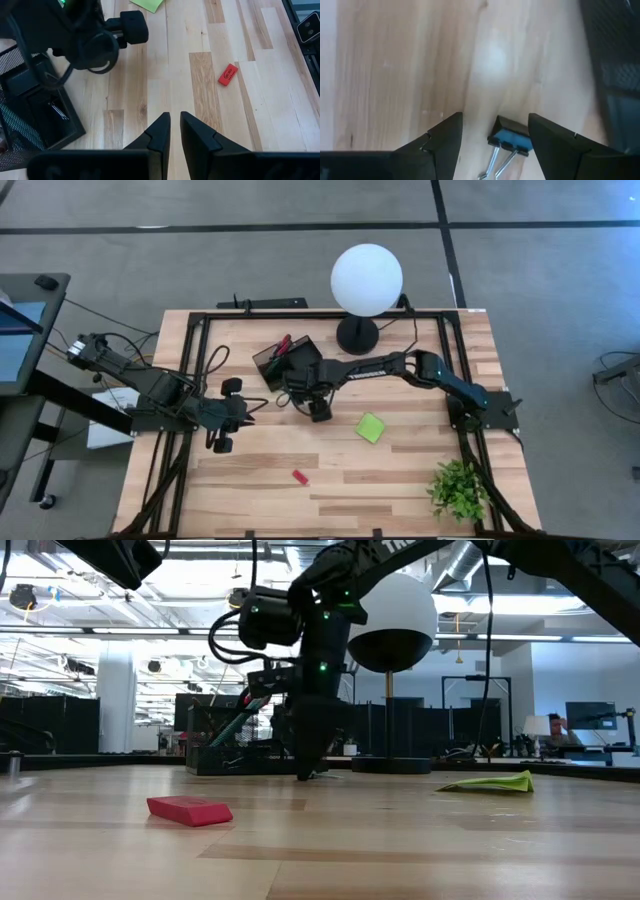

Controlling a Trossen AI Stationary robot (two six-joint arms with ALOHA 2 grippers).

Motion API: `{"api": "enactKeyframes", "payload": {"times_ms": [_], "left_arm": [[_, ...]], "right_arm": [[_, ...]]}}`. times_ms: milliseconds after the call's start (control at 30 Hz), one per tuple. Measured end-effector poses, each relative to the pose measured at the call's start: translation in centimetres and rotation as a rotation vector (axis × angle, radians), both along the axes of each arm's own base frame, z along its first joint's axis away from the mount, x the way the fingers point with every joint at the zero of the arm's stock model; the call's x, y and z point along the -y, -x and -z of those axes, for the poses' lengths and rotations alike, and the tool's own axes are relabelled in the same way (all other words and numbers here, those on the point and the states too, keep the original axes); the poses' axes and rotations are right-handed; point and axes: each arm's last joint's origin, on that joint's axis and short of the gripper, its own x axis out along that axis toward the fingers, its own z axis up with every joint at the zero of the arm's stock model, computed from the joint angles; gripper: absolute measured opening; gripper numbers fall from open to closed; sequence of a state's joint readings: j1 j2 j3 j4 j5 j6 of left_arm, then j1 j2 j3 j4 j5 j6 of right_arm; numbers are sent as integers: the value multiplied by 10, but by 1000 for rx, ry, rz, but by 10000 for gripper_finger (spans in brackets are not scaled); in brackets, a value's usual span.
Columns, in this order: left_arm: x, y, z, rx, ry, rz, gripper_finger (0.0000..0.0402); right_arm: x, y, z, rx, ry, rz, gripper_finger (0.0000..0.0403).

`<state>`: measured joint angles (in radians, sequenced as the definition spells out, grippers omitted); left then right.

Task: Pick and place office supplies into organizer
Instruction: Put the black binder clip into the black desk organizer

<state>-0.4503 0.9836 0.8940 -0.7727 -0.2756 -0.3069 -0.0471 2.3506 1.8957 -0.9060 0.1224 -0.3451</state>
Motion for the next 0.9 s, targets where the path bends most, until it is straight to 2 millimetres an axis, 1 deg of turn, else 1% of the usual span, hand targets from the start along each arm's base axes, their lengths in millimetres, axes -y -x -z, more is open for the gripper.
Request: {"api": "enactKeyframes", "payload": {"times_ms": [133,267,367,533,700,767,900], "left_arm": [[0,0,0,0,0,0,38],[0,0,0,0,0,0,38],[0,0,0,0,0,0,38],[0,0,0,0,0,0,38],[0,0,0,0,0,0,38],[0,0,0,0,0,0,38],[0,0,0,0,0,0,38]], "right_arm": [[-1,1,-2,15,-25,108,219],[0,0,-10,48,-41,151,219],[5,2,-10,36,-54,196,219],[17,2,-20,53,-75,319,219],[30,3,-21,63,-111,451,219],[33,4,-21,65,-128,472,219],[33,4,-21,61,-126,462,219]]}}
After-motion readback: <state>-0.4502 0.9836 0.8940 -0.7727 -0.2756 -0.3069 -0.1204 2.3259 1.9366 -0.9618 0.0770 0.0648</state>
